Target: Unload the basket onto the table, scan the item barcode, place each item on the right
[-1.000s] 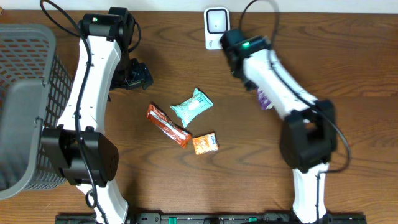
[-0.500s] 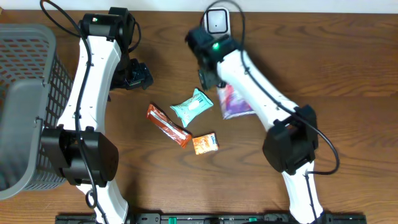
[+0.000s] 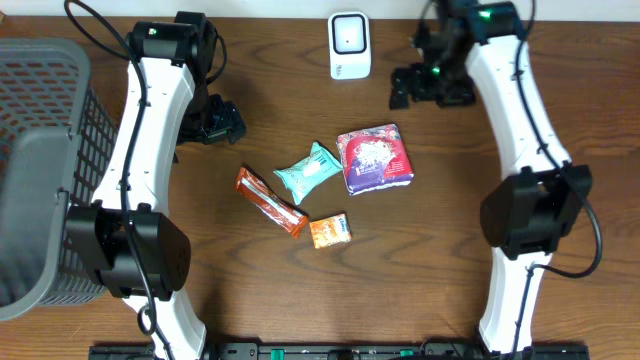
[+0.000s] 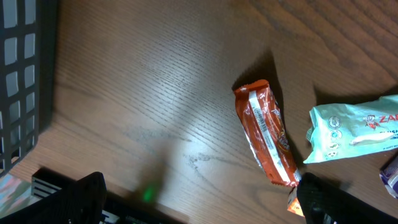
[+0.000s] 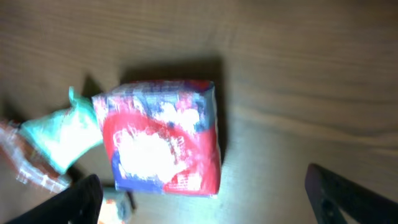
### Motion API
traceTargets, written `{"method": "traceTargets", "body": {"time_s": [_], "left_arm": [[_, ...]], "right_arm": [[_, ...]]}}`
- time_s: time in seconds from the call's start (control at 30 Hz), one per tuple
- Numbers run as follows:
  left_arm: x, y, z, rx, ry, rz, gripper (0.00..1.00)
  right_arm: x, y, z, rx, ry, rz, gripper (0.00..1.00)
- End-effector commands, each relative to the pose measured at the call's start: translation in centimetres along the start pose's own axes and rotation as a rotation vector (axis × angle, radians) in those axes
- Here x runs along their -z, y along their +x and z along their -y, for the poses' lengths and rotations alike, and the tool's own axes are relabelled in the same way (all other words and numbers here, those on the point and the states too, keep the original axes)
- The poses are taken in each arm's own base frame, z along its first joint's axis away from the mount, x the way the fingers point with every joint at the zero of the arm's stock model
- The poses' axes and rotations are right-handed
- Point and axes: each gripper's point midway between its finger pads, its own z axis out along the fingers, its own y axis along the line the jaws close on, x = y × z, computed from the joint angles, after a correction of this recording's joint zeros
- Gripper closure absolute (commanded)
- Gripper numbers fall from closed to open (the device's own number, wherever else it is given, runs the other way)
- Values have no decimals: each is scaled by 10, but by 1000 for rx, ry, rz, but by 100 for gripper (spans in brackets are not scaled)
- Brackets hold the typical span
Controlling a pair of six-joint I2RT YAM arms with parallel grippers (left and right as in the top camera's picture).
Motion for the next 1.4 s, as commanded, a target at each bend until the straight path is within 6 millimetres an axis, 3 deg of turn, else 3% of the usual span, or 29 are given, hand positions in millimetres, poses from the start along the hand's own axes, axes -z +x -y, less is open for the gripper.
{"method": "traceTargets", "body": {"time_s": [0.0, 0.07, 0.3, 0.37, 0.43, 0.53, 0.6, 0.77, 0.97, 1.03, 1.13, 1.27, 1.37], "left_arm": [[-4, 0, -2, 14, -16, -9, 2], [-4, 0, -3, 15, -16, -9, 2], [-4, 0, -2, 14, -15, -9, 2], [-4, 0, -2, 14, -16, -9, 2], [-4, 0, -3, 15, -16, -9, 2], [-4, 0, -2, 14, -15, -9, 2], [-4, 0, -2, 14, -16, -9, 2], [-4, 0, -3, 14, -16, -9, 2], [-4, 0, -2, 14, -16, -9, 2], [-4, 0, -3, 15, -16, -9, 2], [-4, 0, -2, 14, -16, -9, 2], [-4, 0, -2, 14, -16, -9, 2], [-4, 0, -2, 14, -16, -9, 2]], "right_arm": [[-23, 17, -24, 56, -303, -58, 6], [-43, 23, -20, 31, -350, -75, 14], [-110, 57, -35, 10, -495, -118, 16], [-129, 65, -37, -23, -485, -127, 23], [-144, 72, -37, -60, -471, -133, 39], [-152, 74, -41, -94, -470, -130, 77], [-148, 66, -43, -128, -471, -116, 99], [-108, 18, -58, -155, -511, -8, 99], [-31, -66, -81, -124, -561, 257, 99], [-14, -94, -85, -153, -559, 364, 99], [-3, -126, -83, -253, -528, 497, 99], [-12, -150, -74, -405, -440, 605, 99], [-12, -166, -84, -388, -442, 693, 99]]}}
